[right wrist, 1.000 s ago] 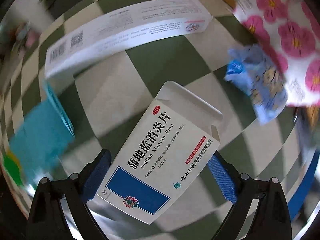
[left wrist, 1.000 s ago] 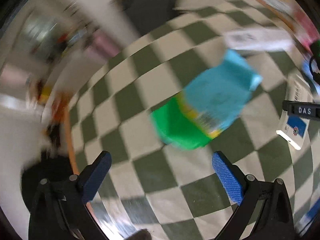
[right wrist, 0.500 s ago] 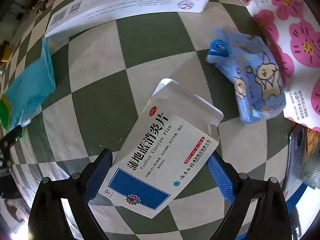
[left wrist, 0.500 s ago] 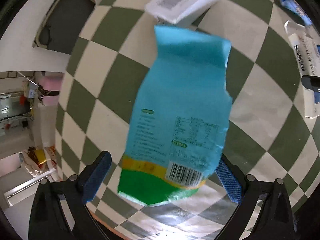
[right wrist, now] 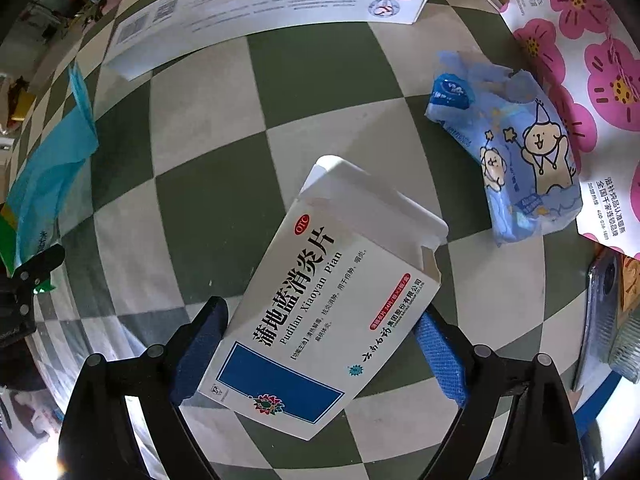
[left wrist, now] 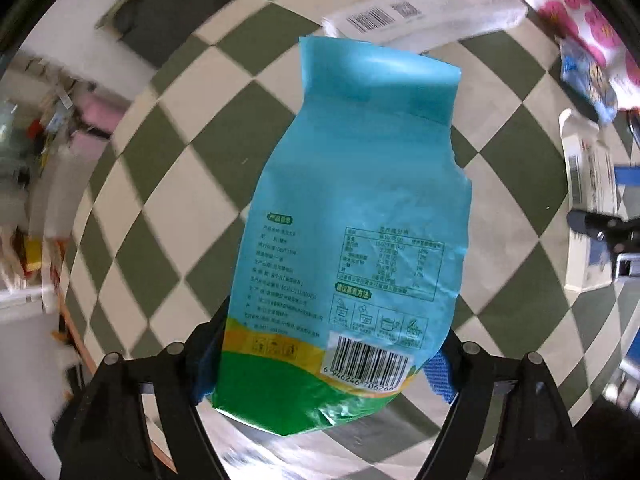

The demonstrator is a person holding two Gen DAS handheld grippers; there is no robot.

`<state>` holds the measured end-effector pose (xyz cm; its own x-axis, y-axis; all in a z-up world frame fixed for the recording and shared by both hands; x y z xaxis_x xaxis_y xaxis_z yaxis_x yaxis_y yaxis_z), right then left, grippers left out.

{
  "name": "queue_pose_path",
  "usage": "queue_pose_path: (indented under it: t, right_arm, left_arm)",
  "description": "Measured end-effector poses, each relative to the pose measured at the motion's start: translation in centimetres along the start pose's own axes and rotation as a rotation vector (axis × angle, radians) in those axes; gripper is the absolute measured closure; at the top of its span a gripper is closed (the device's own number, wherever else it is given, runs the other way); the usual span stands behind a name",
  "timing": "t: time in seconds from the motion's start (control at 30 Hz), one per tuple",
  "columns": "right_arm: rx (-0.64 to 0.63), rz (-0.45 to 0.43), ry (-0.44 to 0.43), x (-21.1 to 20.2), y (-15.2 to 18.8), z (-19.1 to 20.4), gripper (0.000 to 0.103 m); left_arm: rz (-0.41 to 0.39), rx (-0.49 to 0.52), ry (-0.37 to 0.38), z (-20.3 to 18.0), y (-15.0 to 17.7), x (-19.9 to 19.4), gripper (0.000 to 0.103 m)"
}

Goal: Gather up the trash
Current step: 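Grasp the blue-green snack bag with the left tool while the right tool grasps the white medicine box, then carry the snack bag and medicine box over the trash bin and release both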

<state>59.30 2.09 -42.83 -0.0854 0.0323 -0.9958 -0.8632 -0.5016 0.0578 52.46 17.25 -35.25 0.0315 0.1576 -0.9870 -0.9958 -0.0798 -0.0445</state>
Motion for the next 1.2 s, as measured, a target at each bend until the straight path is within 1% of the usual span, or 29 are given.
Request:
queue_pose_path:
  t: [0.07,0.1,0.17,0.23,0.27,0.37,0.4,0.43,0.47,0.5,0.53,0.63,0.7,0.77,0.87,0.97,1.07,1.17,1.2]
  right_arm:
    - [-0.009,-0.014,-0.003,-0.4,2.2,0.4,0.010]
    - [-0.013,-0.033,-0.010,-1.1,2.4,-0.8,0.010]
    - [-0.017,-0.054,-0.012,-1.7,3.2,-0.4,0.010]
    - [-0.030,-0.090,-0.009,-2.5,4.3,0.0,0.010]
    - [-0.043,-0.109,-0.005,-2.9,4.7,0.4,0.010]
    - [-0.092,-0.161,0.025,-4.1,6.7,1.6,0.011]
    - [-0.101,-0.165,0.022,-4.4,7.5,2.1,0.012]
    - [-0.107,-0.166,0.021,-4.6,8.1,2.4,0.012]
    - [-0.116,-0.163,0.020,-4.9,8.8,2.8,0.013]
    - [-0.120,-0.163,0.017,-5.5,9.0,2.8,0.013]
    - [-0.123,-0.165,0.013,-5.4,10.1,3.4,0.013]
    - [-0.121,-0.175,0.000,-6.2,12.4,4.2,0.014]
    - [-0.125,-0.169,-0.015,-6.3,13.8,4.6,0.014]
    - [-0.126,-0.164,-0.031,-6.4,14.9,6.2,0.015]
    - [-0.148,-0.174,-0.034,-6.7,16.9,7.9,0.015]
    - [-0.181,-0.209,-0.036,-7.9,19.0,9.5,0.015]
    - [-0.201,-0.242,-0.035,-8.7,20.2,11.4,0.016]
    - [-0.210,-0.291,-0.038,-10.4,22.7,12.9,0.016]
    - [-0.212,-0.316,-0.037,-11.2,24.2,13.7,0.016]
  left_arm:
    - [-0.027,-0.076,0.003,0.4,0.8,-1.2,0.024]
    - [-0.040,-0.126,0.007,0.4,1.5,-2.0,0.024]
    - [-0.074,-0.202,0.001,0.4,2.7,-3.5,0.024]
    - [-0.109,-0.296,0.002,0.6,4.7,-5.1,0.024]
    - [-0.116,-0.322,0.011,0.4,5.6,-5.3,0.024]
    - [-0.128,-0.415,0.056,0.6,8.8,-6.5,0.025]
    - [-0.122,-0.440,0.080,0.3,9.9,-6.5,0.025]
    - [-0.118,-0.467,0.096,0.1,11.8,-6.5,0.025]
    - [-0.117,-0.490,0.116,1.0,13.0,-6.2,0.025]
    - [-0.109,-0.510,0.136,1.0,14.3,-6.3,0.026]
    - [-0.108,-0.523,0.142,1.9,16.0,-5.1,0.026]
    - [-0.088,-0.573,0.181,2.7,19.9,-4.3,0.026]
    - [-0.076,-0.609,0.201,3.1,22.0,-4.1,0.026]
    - [-0.083,-0.641,0.201,3.6,23.7,-4.5,0.026]
    - [-0.128,-0.678,0.180,4.0,26.0,-6.0,0.026]
    - [-0.176,-0.680,0.156,4.1,28.4,-7.6,0.026]
    - [-0.233,-0.671,0.129,4.4,31.4,-9.5,0.026]
    - [-0.293,-0.670,0.114,4.8,35.4,-11.3,0.026]
    - [-0.303,-0.670,0.115,4.9,36.4,-11.6,0.026]
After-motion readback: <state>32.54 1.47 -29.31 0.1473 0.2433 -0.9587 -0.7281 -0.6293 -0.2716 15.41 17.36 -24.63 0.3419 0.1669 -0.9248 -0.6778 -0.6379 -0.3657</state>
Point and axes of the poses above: each gripper's, at about its wrist camera, not at the fingertips, and x roughly the way its jaws point, z to its left, y to its underside, the point moved 1 cm from there along x, roughly the way its jaws point, and after that the axes turned 13 degrees about -x, right-handed, at the moved point
